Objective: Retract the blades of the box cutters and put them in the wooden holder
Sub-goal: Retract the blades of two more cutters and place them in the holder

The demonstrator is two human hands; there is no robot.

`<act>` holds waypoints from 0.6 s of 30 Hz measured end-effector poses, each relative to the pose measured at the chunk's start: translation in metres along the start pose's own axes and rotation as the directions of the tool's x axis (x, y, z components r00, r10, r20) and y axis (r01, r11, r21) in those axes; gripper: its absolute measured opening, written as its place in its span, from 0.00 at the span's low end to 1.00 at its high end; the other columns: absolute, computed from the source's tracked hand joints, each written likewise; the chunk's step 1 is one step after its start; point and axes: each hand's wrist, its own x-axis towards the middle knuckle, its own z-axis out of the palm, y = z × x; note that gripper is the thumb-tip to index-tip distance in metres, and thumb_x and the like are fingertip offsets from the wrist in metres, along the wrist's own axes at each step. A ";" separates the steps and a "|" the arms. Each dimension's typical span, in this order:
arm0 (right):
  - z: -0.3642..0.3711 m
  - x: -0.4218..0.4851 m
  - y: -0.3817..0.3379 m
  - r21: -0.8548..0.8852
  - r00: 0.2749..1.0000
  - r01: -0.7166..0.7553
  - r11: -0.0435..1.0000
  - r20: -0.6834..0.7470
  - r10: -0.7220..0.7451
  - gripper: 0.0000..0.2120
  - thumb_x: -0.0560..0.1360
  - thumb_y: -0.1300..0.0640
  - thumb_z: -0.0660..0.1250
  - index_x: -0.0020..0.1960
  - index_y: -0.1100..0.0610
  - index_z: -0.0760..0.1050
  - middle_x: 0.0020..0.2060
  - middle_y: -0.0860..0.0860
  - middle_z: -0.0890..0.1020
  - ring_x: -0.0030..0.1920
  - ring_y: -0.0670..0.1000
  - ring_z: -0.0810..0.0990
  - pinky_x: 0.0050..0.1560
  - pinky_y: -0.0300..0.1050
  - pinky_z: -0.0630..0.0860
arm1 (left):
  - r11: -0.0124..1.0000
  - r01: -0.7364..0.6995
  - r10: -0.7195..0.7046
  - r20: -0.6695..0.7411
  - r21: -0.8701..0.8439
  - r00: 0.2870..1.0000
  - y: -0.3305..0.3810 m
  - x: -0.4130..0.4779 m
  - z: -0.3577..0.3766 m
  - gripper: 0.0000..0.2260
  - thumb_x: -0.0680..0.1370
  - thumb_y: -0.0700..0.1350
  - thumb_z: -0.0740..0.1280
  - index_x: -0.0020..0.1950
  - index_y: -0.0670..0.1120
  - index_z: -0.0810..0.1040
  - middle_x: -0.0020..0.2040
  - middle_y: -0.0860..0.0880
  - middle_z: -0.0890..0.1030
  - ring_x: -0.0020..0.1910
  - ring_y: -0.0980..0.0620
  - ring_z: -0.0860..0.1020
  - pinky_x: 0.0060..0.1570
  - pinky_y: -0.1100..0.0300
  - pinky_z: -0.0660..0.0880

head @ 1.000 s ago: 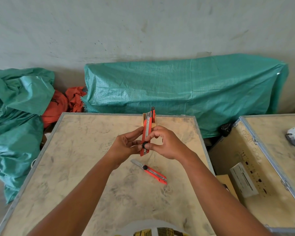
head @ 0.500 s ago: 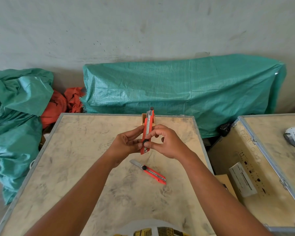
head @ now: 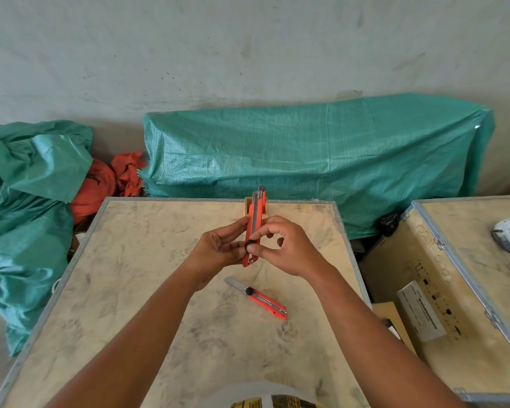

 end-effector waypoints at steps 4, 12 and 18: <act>-0.001 0.004 0.006 0.078 0.998 -0.055 0.995 -0.017 0.057 0.10 0.74 0.49 0.76 0.54 0.46 0.85 0.53 0.42 0.84 0.51 0.42 0.81 0.45 0.29 0.73 | 1.000 -0.004 0.004 -0.003 0.008 1.000 0.001 0.004 -0.001 0.29 0.75 0.24 0.66 0.71 0.49 0.74 0.66 0.56 0.80 0.57 0.47 0.84 0.50 0.53 0.83; -0.012 0.039 0.029 0.140 0.989 -0.111 0.984 -0.079 0.123 0.13 0.77 0.59 0.73 0.60 0.51 0.84 0.57 0.46 0.85 0.50 0.40 0.84 0.48 0.28 0.78 | 0.989 0.028 -0.022 -0.039 0.144 0.999 -0.001 0.038 -0.001 0.29 0.75 0.27 0.68 0.65 0.58 0.78 0.65 0.56 0.81 0.56 0.42 0.83 0.56 0.46 0.81; -0.019 0.083 0.055 0.240 0.975 -0.167 0.956 -0.104 0.196 0.14 0.76 0.63 0.74 0.59 0.50 0.85 0.53 0.48 0.87 0.48 0.49 0.87 0.47 0.46 0.86 | 0.981 0.045 -0.031 -0.073 0.189 0.997 -0.002 0.088 -0.013 0.29 0.76 0.26 0.67 0.69 0.53 0.76 0.64 0.54 0.82 0.57 0.41 0.83 0.60 0.42 0.79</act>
